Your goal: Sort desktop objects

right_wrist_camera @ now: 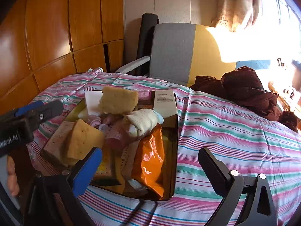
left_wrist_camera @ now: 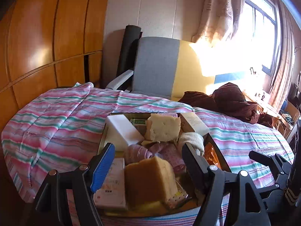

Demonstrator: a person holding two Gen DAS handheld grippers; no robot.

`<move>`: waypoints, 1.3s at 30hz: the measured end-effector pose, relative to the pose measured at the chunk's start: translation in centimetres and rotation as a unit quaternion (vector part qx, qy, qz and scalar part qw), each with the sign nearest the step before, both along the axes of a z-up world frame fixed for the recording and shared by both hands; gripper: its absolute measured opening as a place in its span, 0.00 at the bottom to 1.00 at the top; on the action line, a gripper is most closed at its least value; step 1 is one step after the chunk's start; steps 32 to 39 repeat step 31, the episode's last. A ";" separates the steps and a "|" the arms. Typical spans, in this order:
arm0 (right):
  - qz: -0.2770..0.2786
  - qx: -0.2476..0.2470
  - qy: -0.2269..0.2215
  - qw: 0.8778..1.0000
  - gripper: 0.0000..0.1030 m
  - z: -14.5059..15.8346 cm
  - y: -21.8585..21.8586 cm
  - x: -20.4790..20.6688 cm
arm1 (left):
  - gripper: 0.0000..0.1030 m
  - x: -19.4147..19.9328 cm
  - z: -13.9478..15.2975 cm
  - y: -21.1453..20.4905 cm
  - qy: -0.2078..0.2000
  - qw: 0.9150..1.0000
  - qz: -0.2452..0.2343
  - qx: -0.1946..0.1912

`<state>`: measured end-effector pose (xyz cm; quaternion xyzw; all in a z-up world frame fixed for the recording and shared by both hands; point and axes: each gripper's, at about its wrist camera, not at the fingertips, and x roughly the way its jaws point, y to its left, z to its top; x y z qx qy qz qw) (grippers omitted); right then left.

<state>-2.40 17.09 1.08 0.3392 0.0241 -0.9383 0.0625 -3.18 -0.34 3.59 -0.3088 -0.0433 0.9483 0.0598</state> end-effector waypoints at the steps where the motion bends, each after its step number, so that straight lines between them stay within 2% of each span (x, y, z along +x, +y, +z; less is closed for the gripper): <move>1: -0.007 0.001 0.001 1.000 1.00 0.1 -0.3 0.3 | 0.73 0.7 0.0 -0.3 -0.005 1.000 0.005 0.005; 6: -0.028 0.003 0.003 1.000 1.00 0.0 -1.5 1.6 | 0.70 3.4 0.0 -1.0 0.002 0.999 0.033 -0.011; 15: -0.010 0.029 0.008 0.999 1.00 -0.7 -3.7 2.5 | 0.61 5.9 -0.3 -1.9 0.035 0.998 0.047 -0.019; 17: -0.007 0.032 0.005 0.999 1.00 -1.0 -3.9 2.4 | 0.61 5.6 -0.8 -2.0 0.024 0.999 0.045 -0.008; 21: -0.003 0.034 -0.004 0.999 1.00 -1.5 -4.1 2.1 | 0.56 5.2 -1.6 -1.1 0.009 0.999 0.030 -0.034; 23: -0.002 0.036 -0.007 0.999 1.00 -1.7 -4.3 2.1 | 0.54 5.2 -1.9 -0.8 0.009 0.999 0.023 -0.035; 25: -0.002 0.042 -0.005 0.999 1.00 -1.8 -4.5 2.2 | 0.45 5.2 -1.9 -0.5 0.010 0.999 0.015 -0.036; 28: -0.001 0.047 -0.001 0.999 1.00 -1.8 -4.7 2.3 | 0.42 5.3 -1.9 -0.5 0.014 0.999 0.010 -0.034; 39: -0.002 0.053 0.005 0.999 1.00 -1.7 -4.8 2.4 | 0.42 5.5 -1.7 -0.6 0.023 0.999 0.013 -0.035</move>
